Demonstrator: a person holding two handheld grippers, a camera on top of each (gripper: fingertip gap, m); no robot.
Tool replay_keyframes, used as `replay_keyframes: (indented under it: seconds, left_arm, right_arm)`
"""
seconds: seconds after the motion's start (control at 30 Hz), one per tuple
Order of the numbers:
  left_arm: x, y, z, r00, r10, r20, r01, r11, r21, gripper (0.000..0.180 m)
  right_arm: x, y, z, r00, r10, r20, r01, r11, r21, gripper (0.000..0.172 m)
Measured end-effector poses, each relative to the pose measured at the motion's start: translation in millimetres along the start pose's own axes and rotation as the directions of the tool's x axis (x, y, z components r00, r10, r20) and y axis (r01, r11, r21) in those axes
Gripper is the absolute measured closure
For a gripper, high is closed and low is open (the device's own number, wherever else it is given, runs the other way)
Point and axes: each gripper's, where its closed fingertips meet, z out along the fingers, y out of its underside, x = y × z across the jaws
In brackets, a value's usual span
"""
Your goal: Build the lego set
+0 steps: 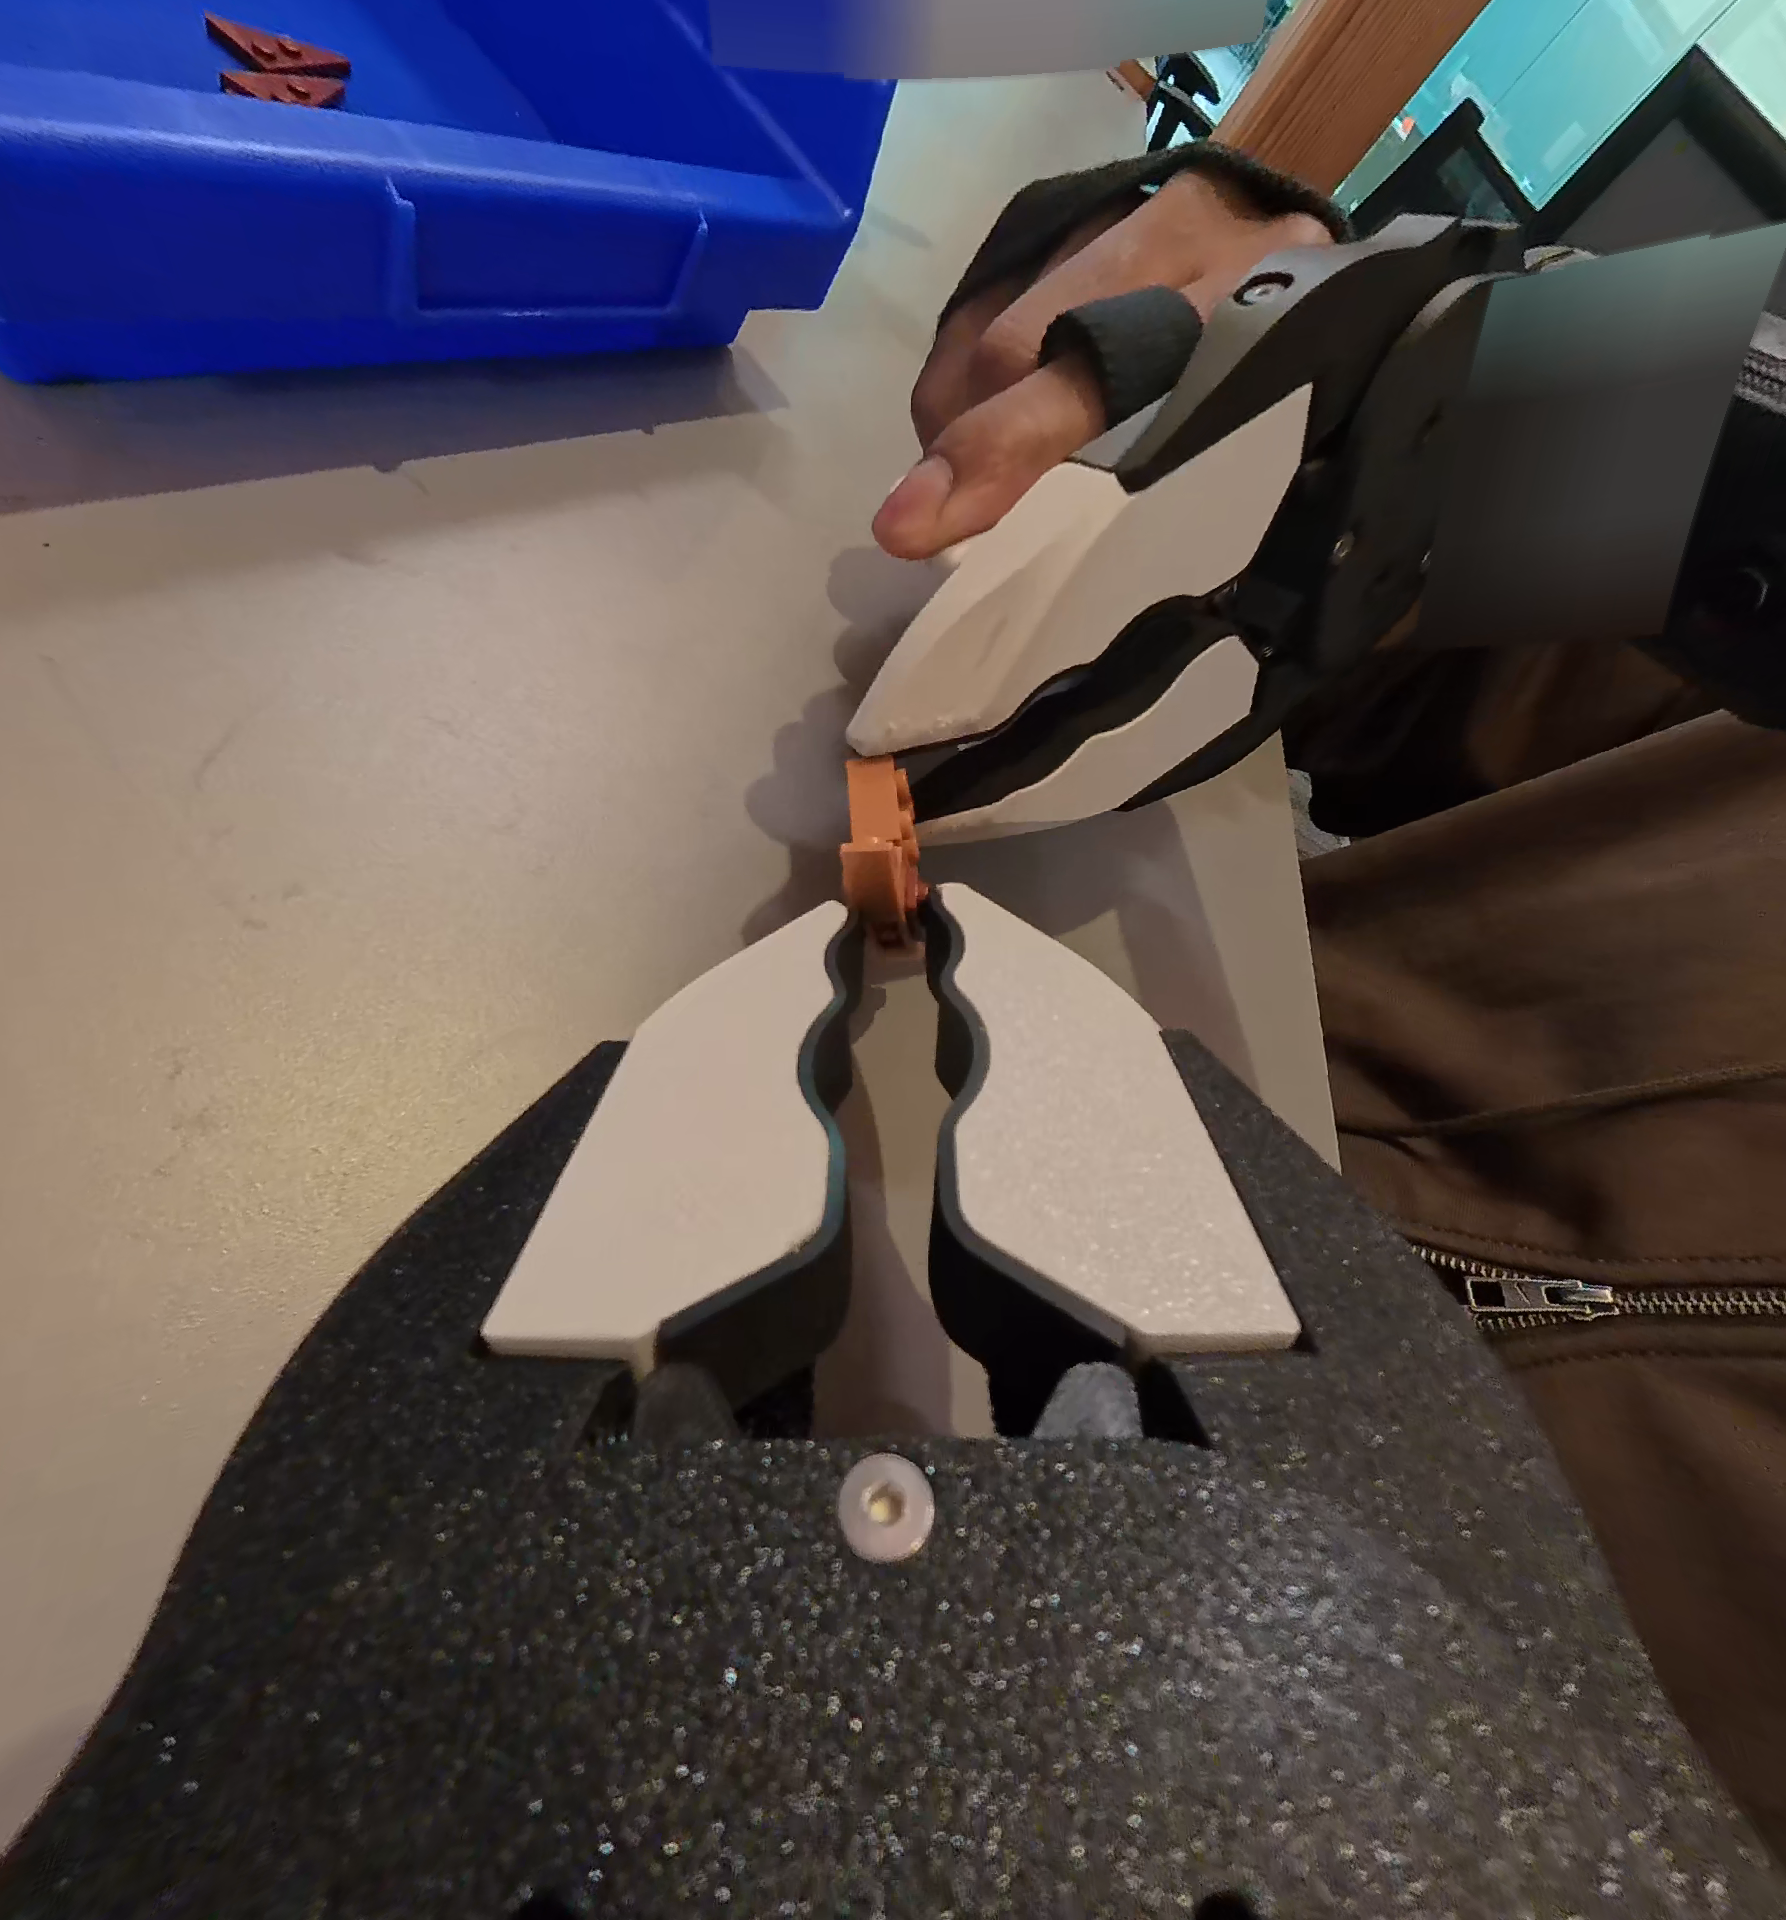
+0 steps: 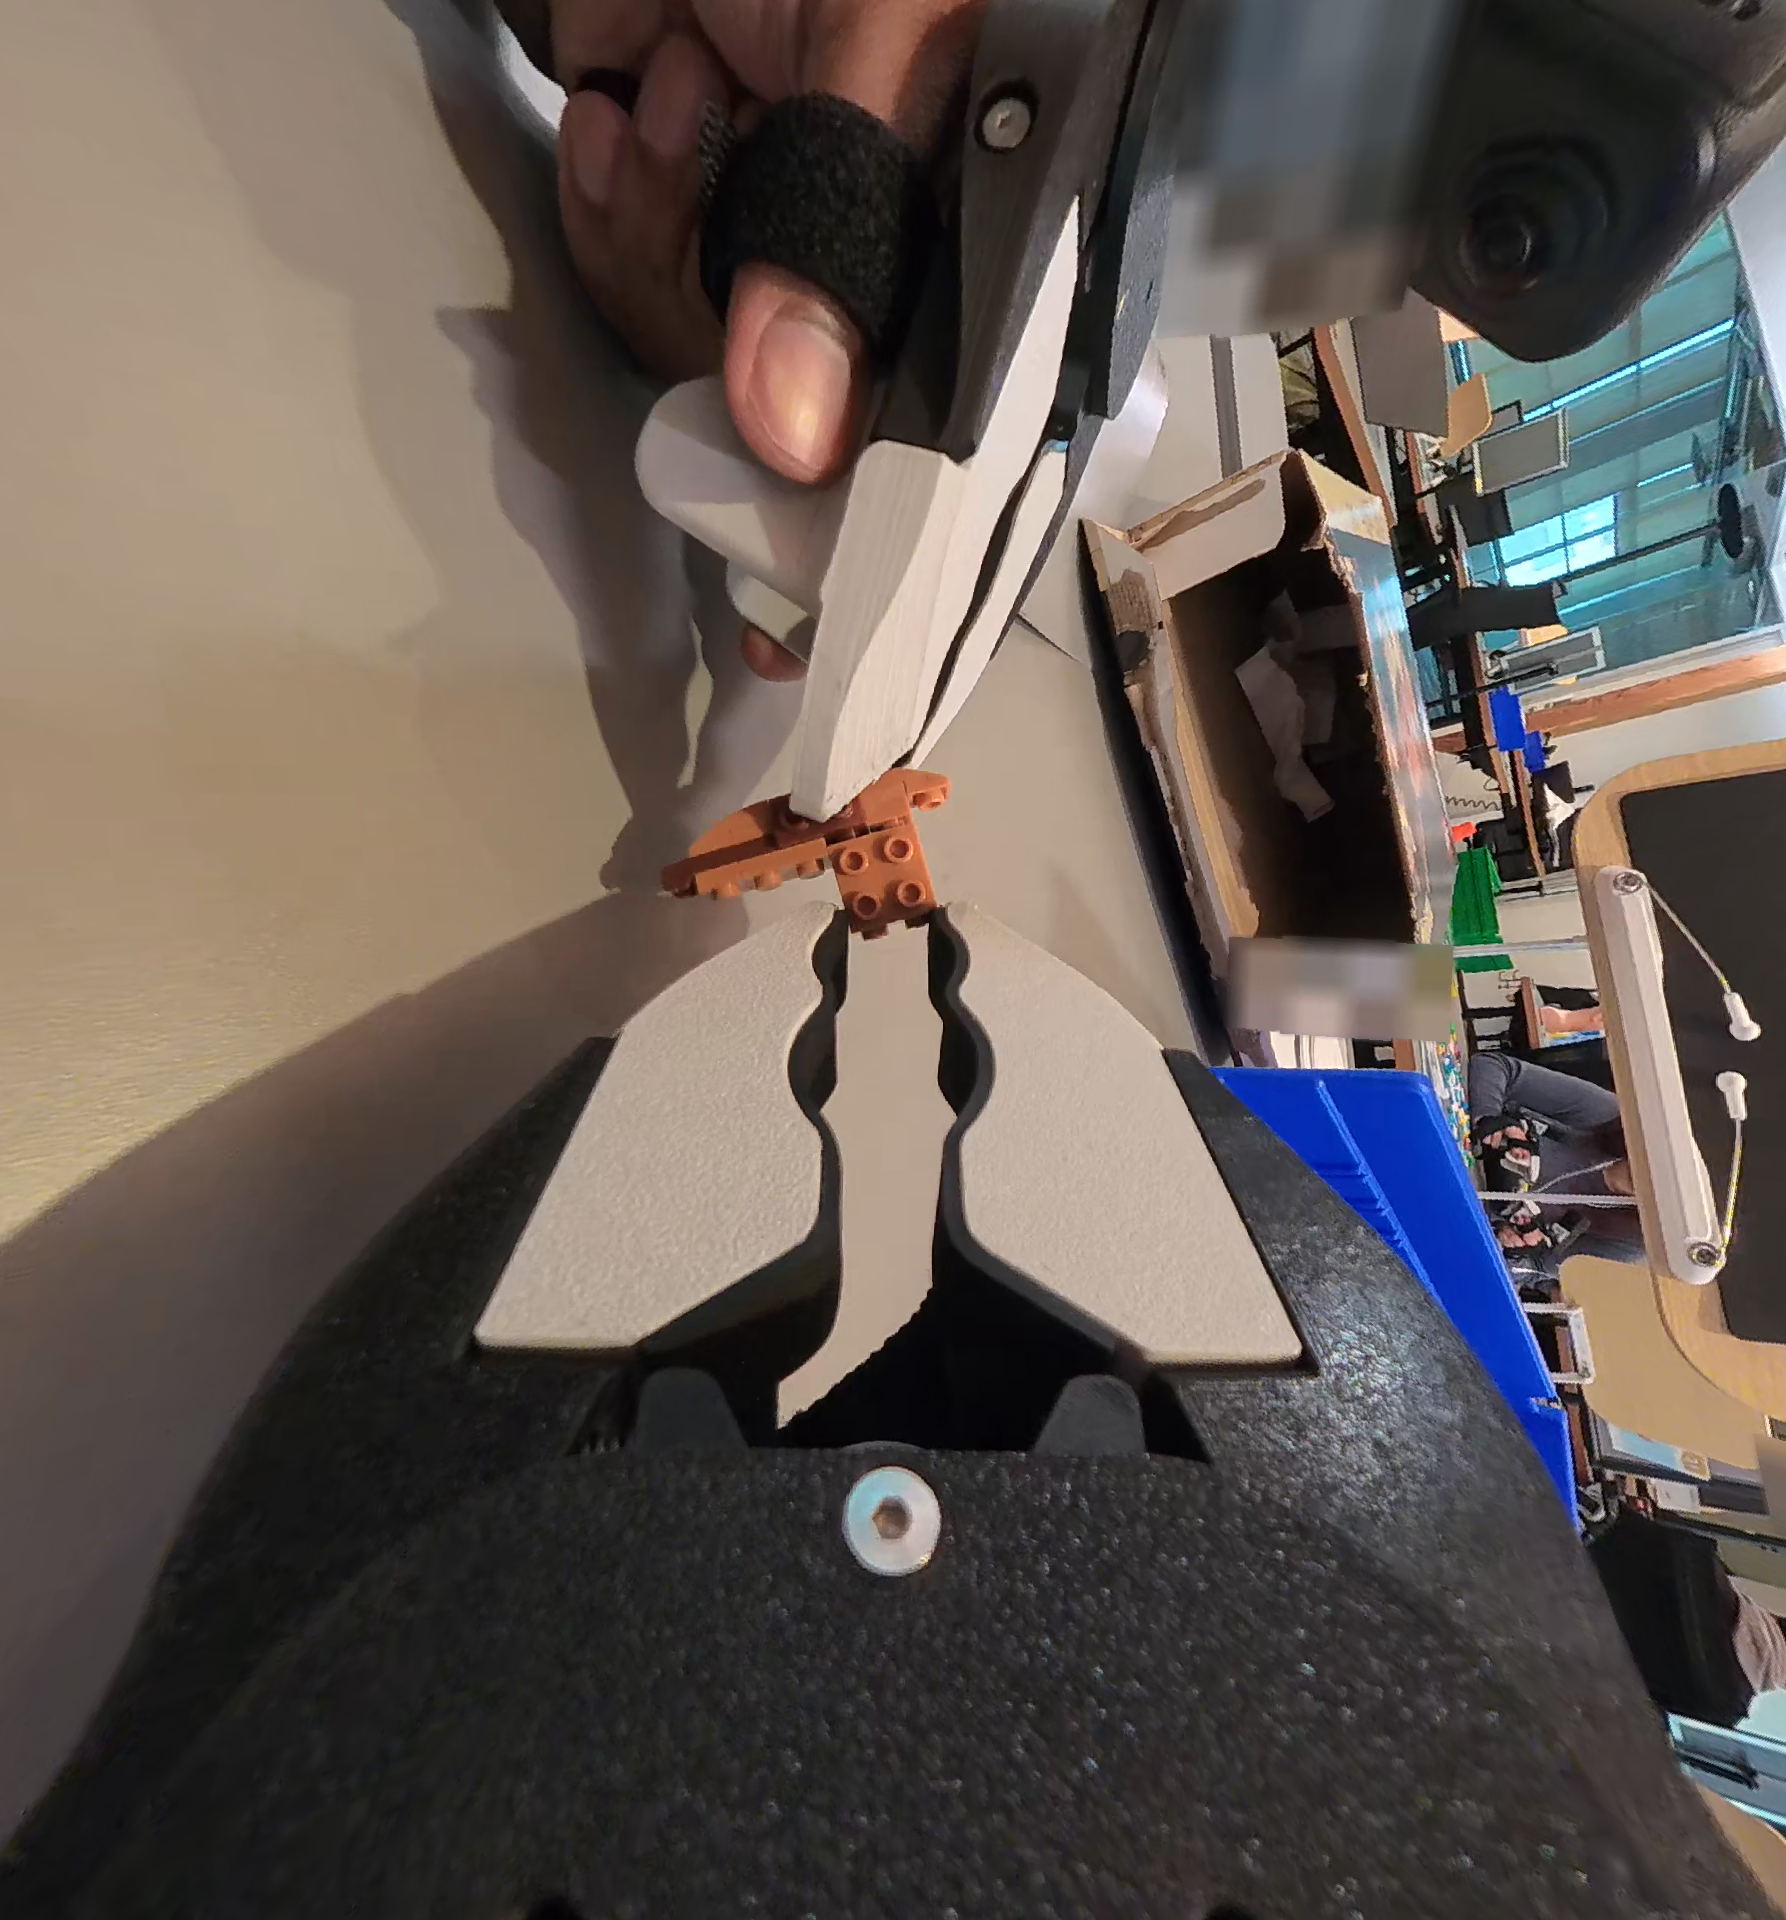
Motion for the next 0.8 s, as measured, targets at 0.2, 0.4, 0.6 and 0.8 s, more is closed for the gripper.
replay_keyframes:
  seconds: [0.2,0.4,0.6,0.8]
  left_arm:
    - [-0.8,1.5,0.8,1.000,0.000,0.005,0.001,1.000,-0.012,0.171]
    - [-3.0,0.6,0.6,1.000,-0.009,0.018,0.009,1.000,-0.007,0.171]
    - [-0.6,1.9,1.0,1.000,0.004,0.004,-0.004,1.000,-0.015,0.171]
    - [-1.5,-2.8,-0.5,0.999,0.031,0.019,-0.031,0.999,0.015,0.170]
  right_arm:
    - [-1.0,0.7,1.9,1.000,0.013,0.006,-0.013,1.000,-0.010,0.158]
    - [-0.2,1.1,3.6,1.000,0.022,-0.007,-0.023,0.999,-0.038,0.158]
    - [-1.7,-0.5,2.6,0.998,0.059,0.022,-0.059,0.998,0.001,0.157]
    - [5.1,-2.0,0.6,0.999,0.043,-0.017,-0.043,0.999,0.017,0.156]
